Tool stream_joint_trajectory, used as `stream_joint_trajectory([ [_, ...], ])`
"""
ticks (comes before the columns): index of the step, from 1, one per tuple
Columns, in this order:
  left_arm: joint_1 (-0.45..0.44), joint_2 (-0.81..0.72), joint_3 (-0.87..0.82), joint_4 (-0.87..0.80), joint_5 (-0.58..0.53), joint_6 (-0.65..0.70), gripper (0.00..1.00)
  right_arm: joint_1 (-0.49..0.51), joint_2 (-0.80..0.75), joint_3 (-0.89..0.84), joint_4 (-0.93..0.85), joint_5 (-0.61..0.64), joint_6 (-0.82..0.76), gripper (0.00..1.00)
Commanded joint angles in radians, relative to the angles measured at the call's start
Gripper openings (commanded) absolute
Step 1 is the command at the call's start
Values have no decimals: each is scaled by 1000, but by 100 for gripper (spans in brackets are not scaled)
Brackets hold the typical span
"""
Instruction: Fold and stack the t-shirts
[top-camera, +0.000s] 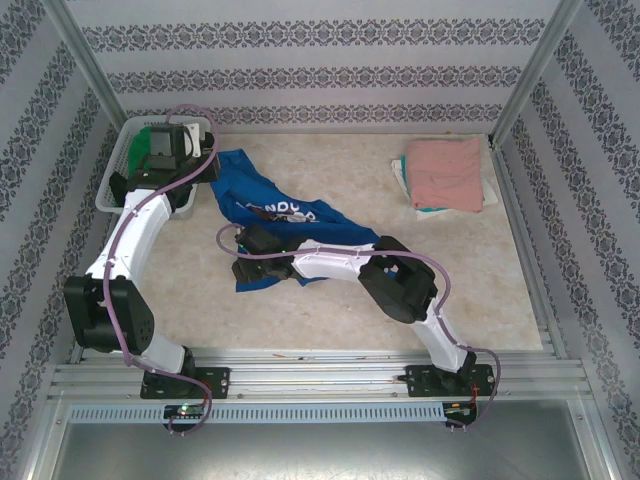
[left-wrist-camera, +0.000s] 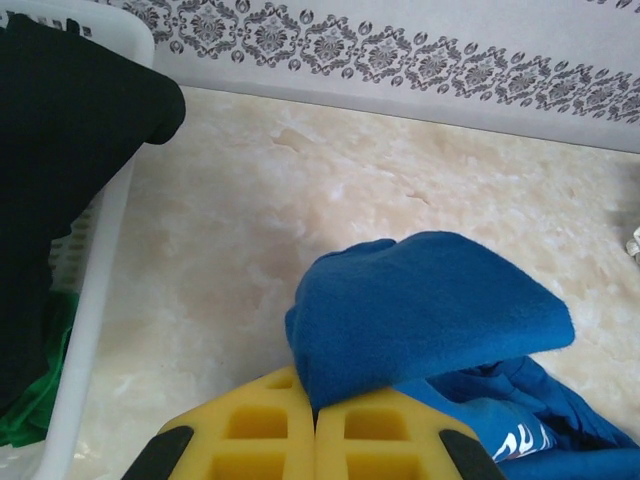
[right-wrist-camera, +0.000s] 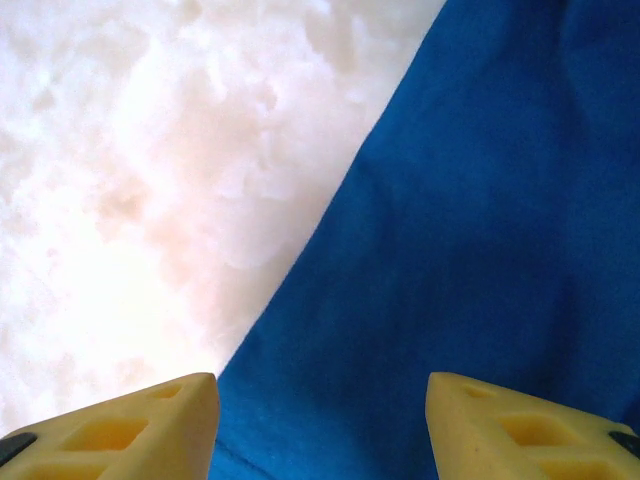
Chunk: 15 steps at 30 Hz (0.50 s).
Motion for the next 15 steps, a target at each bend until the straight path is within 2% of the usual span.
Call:
stream_joint_trajectory([
  [1,32,-13,-12,56,43,-25,0,-20,6,-11,-77,-24,-43,58],
  [3,43,-13,-12,58,60,-29,0,-23,-3,-18,-148,-3,-59,57],
  [6,59,-17,-15,55,81,-32,0,-28,-11,-13,-296,40,-84,47],
  [11,87,-48,-49,52,117,-44,0,-82,-119,-119,-464,156,-123,19],
  [15,95,-110,-121,66,159,-86,0,-168,-240,-245,-515,230,-152,12],
])
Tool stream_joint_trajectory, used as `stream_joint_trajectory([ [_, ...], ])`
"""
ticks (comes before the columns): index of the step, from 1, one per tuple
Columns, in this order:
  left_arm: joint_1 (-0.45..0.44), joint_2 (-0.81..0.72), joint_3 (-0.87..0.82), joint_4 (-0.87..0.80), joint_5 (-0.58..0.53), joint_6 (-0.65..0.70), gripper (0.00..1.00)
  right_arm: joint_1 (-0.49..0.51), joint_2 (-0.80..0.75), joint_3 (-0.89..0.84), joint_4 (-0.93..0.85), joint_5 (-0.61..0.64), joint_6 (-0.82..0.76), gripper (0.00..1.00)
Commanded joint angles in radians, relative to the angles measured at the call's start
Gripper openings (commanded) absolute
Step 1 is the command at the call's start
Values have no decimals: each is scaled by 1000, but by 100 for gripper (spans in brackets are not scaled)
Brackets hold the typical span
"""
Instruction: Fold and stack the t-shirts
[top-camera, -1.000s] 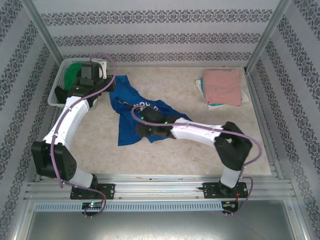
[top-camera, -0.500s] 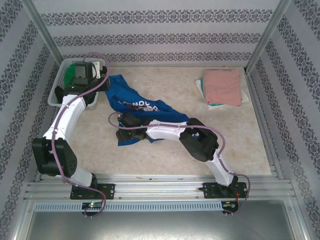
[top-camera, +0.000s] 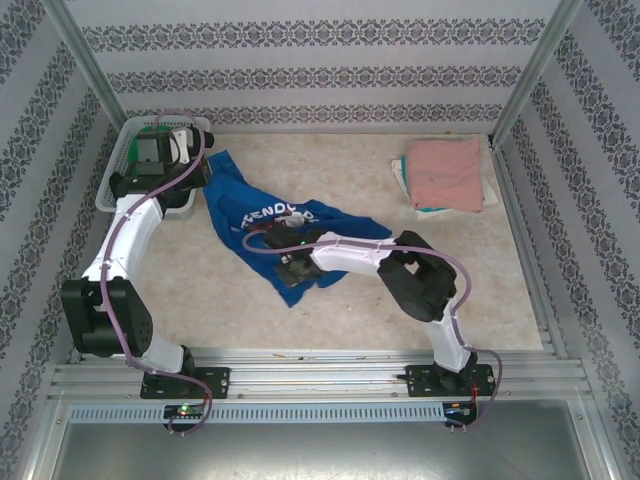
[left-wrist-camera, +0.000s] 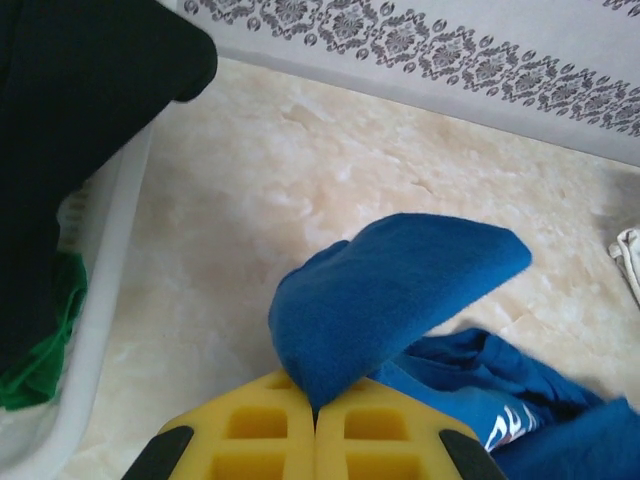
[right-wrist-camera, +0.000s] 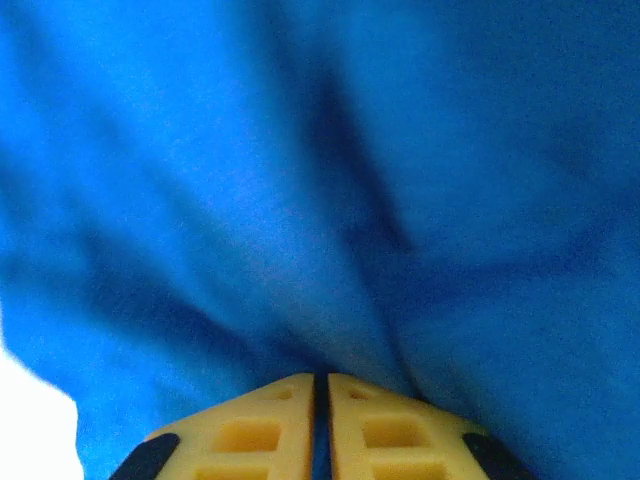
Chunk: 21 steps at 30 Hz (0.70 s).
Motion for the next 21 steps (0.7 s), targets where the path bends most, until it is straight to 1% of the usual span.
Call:
stream_joint_trajectory([
  [1,14,-90,-63,59,60,-64,0,-89,-112,-102,-155,123,-40,12],
  [4,13,-162,-180,107,116,-149,0,-183,-203,-165,-145,134,-63,12],
  [6,5,-222,-305,198,161,-239,0,-257,-251,-186,-124,149,-84,12],
  [8,-16,-279,-428,262,148,-325,0,-310,-281,-174,-136,179,-89,10],
  [9,-39,-309,-491,301,133,-363,0,-321,-300,-165,-156,195,-80,14],
  [10,-69,-332,-549,331,125,-382,3,-319,-318,-161,-175,207,-68,17],
  [11,-102,-354,-600,345,106,-397,7,-301,-351,-176,-179,211,-52,20],
  [12,-131,-374,-639,339,81,-411,8,-275,-390,-205,-172,213,-28,25],
  [13,-146,-395,-675,341,70,-419,11,-246,-426,-236,-166,216,1,34],
  [14,-155,-416,-710,345,62,-417,17,-206,-463,-283,-143,218,48,40],
  [15,-157,-436,-733,331,39,-412,25,-165,-492,-333,-107,207,103,44],
  [16,-157,-448,-744,311,13,-398,30,-131,-506,-376,-72,182,149,50],
  [17,-157,-458,-745,278,-8,-368,33,-92,-510,-421,-19,157,203,56],
  [19,-156,-463,-720,200,-61,-315,39,-25,-481,-474,44,151,288,60],
  [21,-156,-460,-689,169,-92,-278,44,1,-430,-482,43,170,345,64],
])
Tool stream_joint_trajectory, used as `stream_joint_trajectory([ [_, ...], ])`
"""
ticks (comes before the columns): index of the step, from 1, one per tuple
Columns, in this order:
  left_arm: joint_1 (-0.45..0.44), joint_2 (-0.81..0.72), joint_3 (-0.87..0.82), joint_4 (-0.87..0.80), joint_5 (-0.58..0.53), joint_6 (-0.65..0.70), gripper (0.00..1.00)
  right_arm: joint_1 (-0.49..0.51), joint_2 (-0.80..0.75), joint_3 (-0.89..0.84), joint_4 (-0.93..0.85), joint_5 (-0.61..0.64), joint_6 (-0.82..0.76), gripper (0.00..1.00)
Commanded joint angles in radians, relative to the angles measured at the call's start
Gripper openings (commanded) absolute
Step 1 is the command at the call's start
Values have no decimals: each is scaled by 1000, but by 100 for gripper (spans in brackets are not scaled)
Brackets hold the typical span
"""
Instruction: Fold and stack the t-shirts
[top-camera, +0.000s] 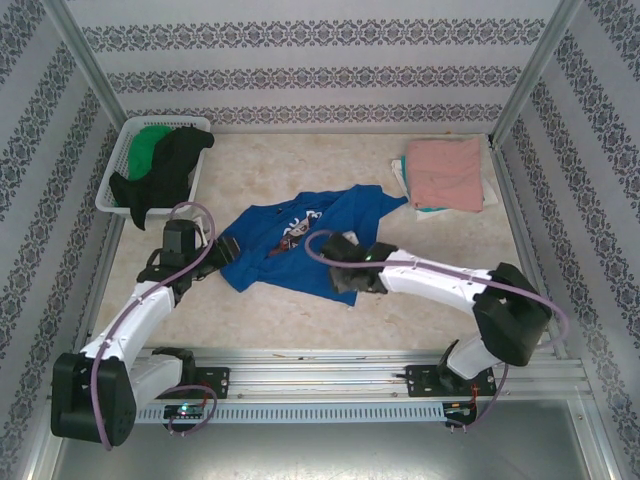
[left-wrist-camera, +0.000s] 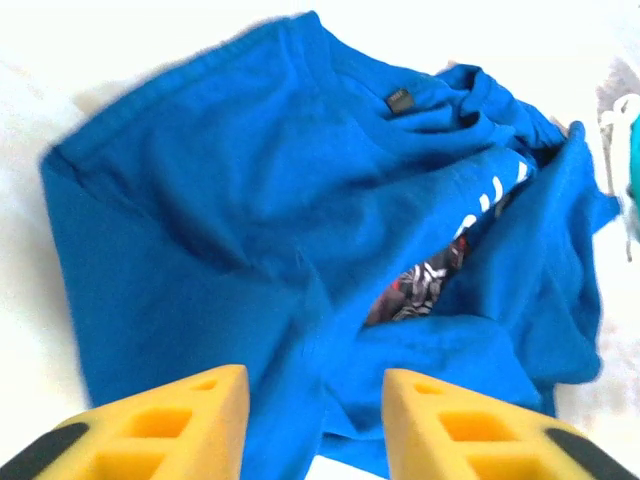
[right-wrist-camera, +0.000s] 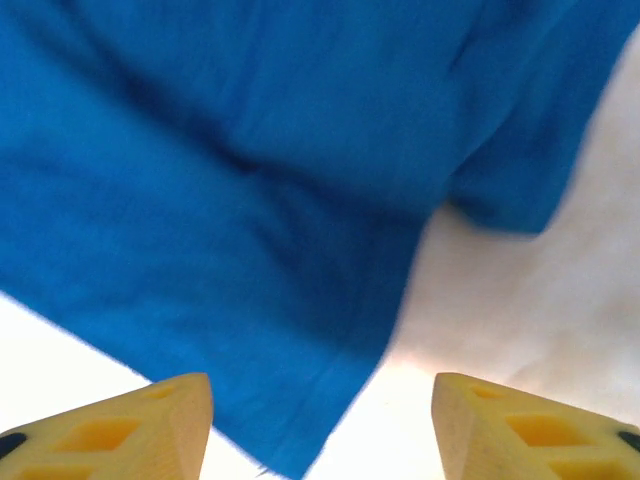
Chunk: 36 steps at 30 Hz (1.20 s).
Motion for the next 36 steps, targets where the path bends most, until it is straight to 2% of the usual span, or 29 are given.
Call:
stream_joint_trajectory([
  [1,-2,-14,68,-52,-89,81,46,21,84,-32,49,4,154,64],
  [4,-2,22,117,-84,-98,135,50,31,125,-25,20,25,173,64],
  [7,-3,75,130,-111,-90,163,51,32,137,-41,27,14,180,64],
  [10,-3,118,96,-86,-102,155,51,31,164,-44,42,-18,178,60],
  [14,-3,187,85,-69,-96,166,51,25,186,-46,30,-5,182,44],
  [18,-8,268,105,-43,-31,174,51,-5,132,-83,-4,35,189,19],
  [22,-14,314,94,-27,9,184,51,-76,-10,-149,-10,52,161,6],
  [24,-15,325,84,-30,25,182,47,-123,-82,-167,-27,60,138,2],
  [31,-46,238,9,-33,41,152,27,-280,-271,-194,-57,57,43,0],
  [34,-64,185,9,-68,30,137,28,-352,-330,-198,-46,34,9,0],
  [36,-109,156,30,-108,-13,134,31,-363,-356,-204,-37,17,-3,0],
])
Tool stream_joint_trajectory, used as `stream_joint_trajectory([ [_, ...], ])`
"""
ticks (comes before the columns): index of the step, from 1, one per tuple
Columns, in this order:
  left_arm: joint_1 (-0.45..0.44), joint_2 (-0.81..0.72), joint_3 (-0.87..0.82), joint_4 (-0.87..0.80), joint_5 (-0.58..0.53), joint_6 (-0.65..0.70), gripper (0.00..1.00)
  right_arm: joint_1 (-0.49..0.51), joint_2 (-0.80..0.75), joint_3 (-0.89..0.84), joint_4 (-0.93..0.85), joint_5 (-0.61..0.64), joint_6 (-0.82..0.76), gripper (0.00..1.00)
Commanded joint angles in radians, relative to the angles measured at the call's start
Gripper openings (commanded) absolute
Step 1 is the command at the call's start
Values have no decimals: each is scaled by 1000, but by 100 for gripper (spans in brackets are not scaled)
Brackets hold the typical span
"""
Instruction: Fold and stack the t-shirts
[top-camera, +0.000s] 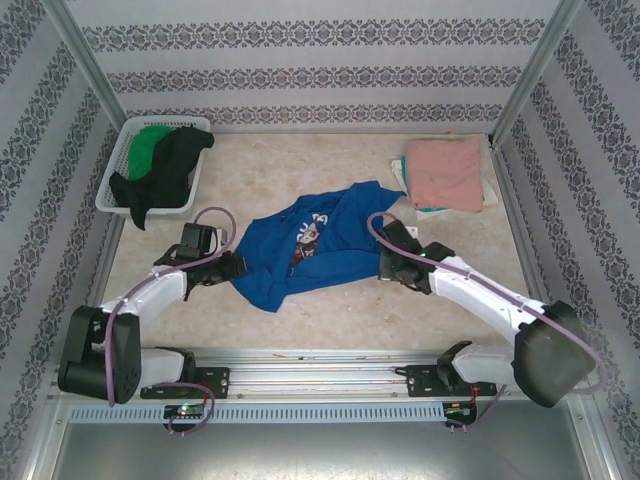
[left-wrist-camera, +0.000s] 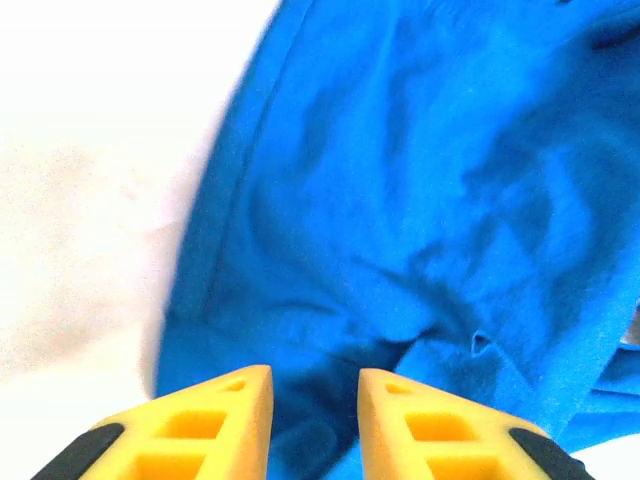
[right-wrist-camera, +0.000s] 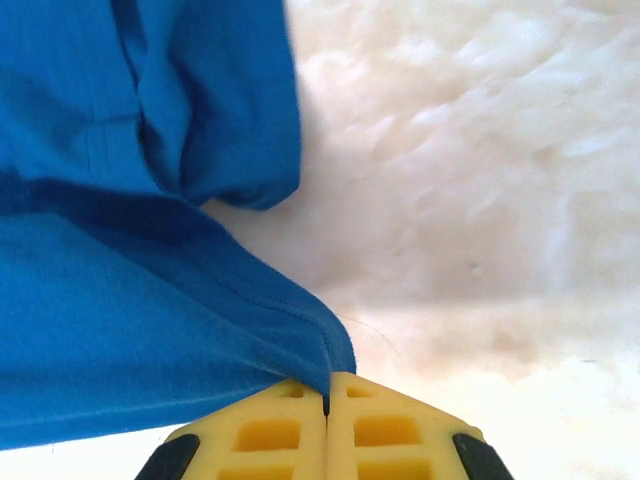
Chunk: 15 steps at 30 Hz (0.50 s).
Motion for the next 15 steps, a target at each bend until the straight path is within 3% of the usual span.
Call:
stream_joint_trajectory([
  [1,-94,-59,36,-71,-78,-15,34,-19,-46,-31,-18,-6,-51,0],
  [9,-337,69,126,-69,-203,22,47,-33,-15,-79,41,-57,-46,0],
  [15,-373,214,160,-44,-220,32,50,-33,-10,-95,56,-62,-50,0],
])
